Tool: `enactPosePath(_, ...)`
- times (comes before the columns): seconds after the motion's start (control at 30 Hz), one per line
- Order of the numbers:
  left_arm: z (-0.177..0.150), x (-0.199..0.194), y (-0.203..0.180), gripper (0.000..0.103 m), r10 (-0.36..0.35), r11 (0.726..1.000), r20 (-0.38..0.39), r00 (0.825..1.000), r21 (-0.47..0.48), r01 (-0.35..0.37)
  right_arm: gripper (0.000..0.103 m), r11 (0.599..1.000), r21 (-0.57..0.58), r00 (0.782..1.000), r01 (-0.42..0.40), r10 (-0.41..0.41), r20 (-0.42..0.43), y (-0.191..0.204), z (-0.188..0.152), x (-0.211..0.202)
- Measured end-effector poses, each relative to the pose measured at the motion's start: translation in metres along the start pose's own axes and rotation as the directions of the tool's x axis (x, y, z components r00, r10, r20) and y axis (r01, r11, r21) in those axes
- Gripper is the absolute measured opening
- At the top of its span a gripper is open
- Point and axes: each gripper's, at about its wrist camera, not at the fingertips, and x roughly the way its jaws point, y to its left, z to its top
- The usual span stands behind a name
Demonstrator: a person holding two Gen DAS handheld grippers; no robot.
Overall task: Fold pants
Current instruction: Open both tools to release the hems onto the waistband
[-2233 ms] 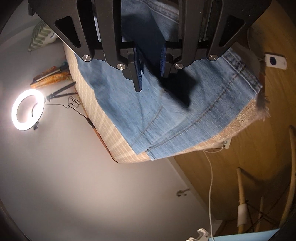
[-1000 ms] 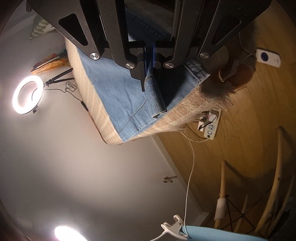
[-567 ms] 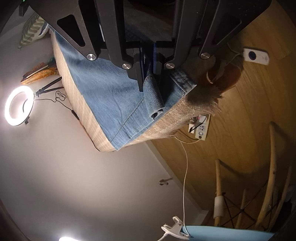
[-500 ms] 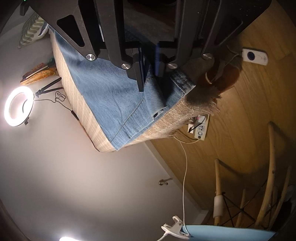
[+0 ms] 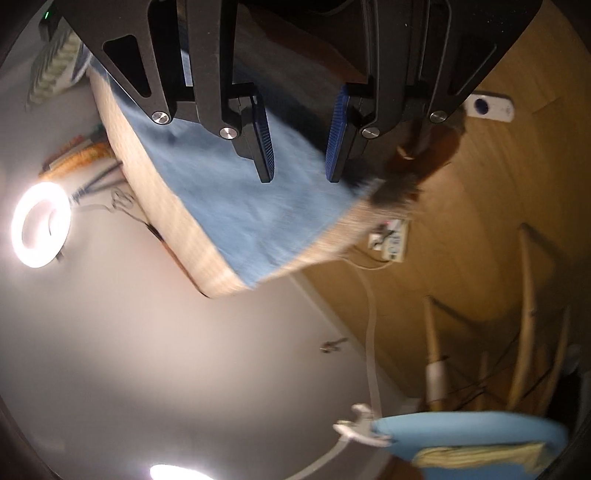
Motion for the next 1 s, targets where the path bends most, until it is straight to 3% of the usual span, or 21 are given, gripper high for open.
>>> enactPosePath(0.1, -0.005, 0.004, -0.029, 0.027, -0.047, 0.997, -0.018, 0.999, 0.066, 0.048, 0.011, 1.000, 0.025, 1.000, -0.004, 0.004, 0.028, -0.001, -0.001, -0.005)
enactPosePath(0.17, -0.007, 0.006, -0.053, 0.037, -0.085, 0.990, -0.029, 0.996, 0.114, 0.088, 0.023, 0.999, 0.039, 0.999, -0.002, 0.000, 0.053, -0.001, 0.000, -0.013)
enactPosePath(0.33, -0.015, 0.018, -0.115, 0.044, -0.197, 0.951, -0.109, 0.974, 0.222, 0.217, 0.032, 0.994, 0.103, 0.989, 0.036, -0.051, 0.141, -0.009, 0.001, -0.045)
enactPosePath(0.43, -0.025, 0.031, -0.156, 0.053, -0.254, 0.913, -0.187, 0.949, 0.278, 0.299, 0.035, 0.981, 0.183, 0.979, 0.060, -0.094, 0.179, -0.023, -0.007, -0.066)
enactPosePath(0.6, -0.051, 0.050, -0.220, 0.053, -0.309, 0.836, -0.296, 0.904, 0.369, 0.406, 0.042, 0.945, 0.306, 0.964, 0.114, -0.181, 0.197, -0.047, -0.034, -0.096)
enactPosePath(0.87, -0.102, 0.066, -0.307, 0.054, -0.354, 0.721, -0.465, 0.812, 0.417, 0.553, 0.064, 0.861, 0.471, 0.920, 0.191, -0.324, 0.219, -0.084, -0.085, -0.141)
enactPosePath(1.0, -0.124, 0.078, -0.345, 0.060, -0.354, 0.677, -0.545, 0.760, 0.411, 0.610, 0.069, 0.823, 0.517, 0.899, 0.235, -0.387, 0.207, -0.096, -0.107, -0.154)
